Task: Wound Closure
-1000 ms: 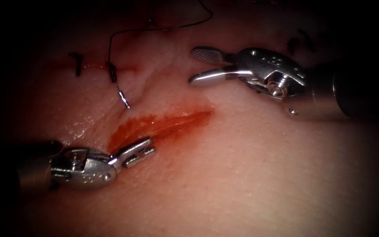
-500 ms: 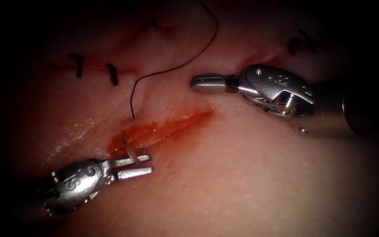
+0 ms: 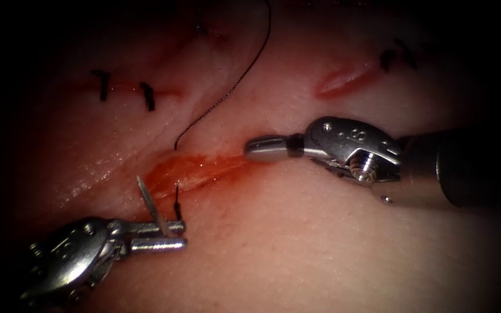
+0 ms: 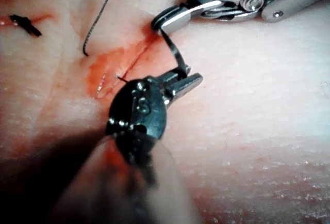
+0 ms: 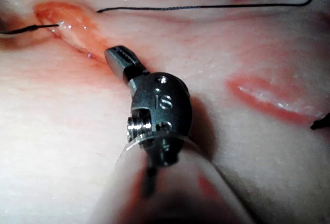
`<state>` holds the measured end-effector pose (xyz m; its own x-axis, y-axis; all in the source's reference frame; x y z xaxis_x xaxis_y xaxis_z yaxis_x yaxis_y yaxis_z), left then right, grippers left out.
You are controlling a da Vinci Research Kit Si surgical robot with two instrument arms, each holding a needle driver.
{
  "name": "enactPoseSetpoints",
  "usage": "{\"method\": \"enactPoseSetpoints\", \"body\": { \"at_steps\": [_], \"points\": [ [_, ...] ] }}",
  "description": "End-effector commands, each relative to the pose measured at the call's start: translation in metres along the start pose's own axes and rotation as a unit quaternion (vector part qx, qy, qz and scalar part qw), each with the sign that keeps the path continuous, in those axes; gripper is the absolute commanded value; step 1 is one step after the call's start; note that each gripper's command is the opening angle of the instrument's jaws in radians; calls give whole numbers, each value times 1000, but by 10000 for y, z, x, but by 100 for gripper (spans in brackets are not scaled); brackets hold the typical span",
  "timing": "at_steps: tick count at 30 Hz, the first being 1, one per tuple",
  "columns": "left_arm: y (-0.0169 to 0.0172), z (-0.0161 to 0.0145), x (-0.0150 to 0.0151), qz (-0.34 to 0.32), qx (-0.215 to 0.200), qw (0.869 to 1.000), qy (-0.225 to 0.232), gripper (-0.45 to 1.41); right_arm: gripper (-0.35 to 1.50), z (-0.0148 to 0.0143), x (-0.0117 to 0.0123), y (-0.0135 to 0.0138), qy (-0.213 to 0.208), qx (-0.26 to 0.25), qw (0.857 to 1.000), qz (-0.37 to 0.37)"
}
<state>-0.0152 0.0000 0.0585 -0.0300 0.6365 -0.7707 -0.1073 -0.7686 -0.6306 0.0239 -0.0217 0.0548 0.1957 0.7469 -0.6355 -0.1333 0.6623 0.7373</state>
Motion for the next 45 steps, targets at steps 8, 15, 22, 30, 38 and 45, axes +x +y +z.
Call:
{"method": "enactPoseSetpoints", "body": {
  "at_steps": [8,15,22,30,38,45],
  "points": [
    [0,2,43,186,66,980,-38,-45,81,7,11,-4,47,-7,994,98],
    [-8,0,90,313,108,940,-84,-45,57,4,31,-10,80,4,982,172],
    [-19,8,102,397,138,899,-126,-45,57,0,49,-11,94,14,964,249],
    [-11,34,58,481,153,844,-184,-45,130,1,60,-12,106,23,936,334],
    [-19,60,13,538,167,795,-227,-45,131,15,60,-19,102,42,920,375],
    [-22,74,-2,574,164,760,-258,-45,118,37,60,-29,90,73,919,377]
  ]
}}
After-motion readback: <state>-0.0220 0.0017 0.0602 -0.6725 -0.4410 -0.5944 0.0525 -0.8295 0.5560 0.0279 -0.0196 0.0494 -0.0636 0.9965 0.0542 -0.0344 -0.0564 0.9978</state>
